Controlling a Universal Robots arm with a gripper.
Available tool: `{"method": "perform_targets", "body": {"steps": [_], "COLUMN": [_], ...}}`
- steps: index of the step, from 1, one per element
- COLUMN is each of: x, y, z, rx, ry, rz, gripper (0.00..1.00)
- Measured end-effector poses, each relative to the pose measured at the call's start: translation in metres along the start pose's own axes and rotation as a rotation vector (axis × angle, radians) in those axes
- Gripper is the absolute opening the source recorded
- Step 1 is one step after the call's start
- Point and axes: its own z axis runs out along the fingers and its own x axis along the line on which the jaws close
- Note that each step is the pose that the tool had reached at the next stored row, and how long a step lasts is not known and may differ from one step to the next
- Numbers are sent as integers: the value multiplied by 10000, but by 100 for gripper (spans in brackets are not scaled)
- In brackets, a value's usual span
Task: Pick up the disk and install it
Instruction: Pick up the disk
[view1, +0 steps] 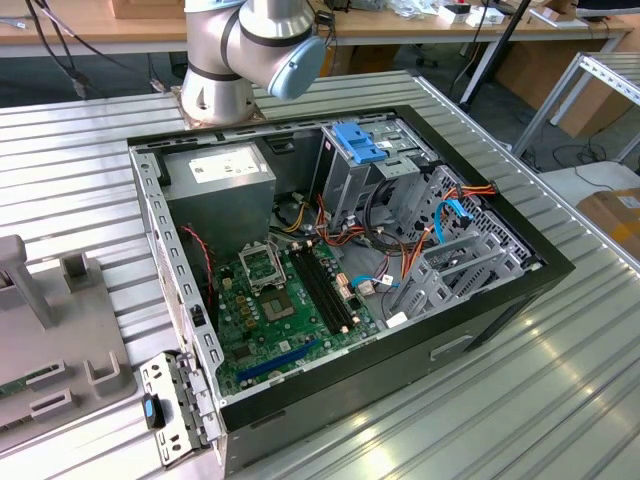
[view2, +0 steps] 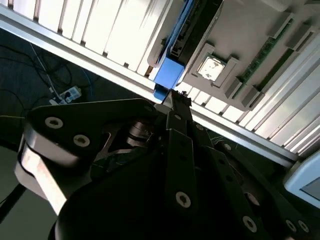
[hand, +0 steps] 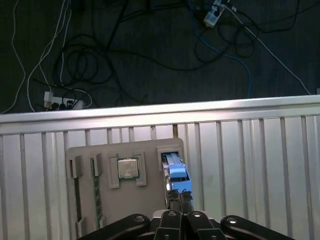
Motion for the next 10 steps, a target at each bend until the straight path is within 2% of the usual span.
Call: {"method": "perform_targets", "body": {"steps": [2, 8, 10], "x": [-1, -2, -3], "y": [0, -8, -50], "z": [0, 0, -1], "rx": [-9, -11, -12], "ry": [9, 10, 11], "rz": [-387, -437, -485], "gripper": [11, 11, 11]}}
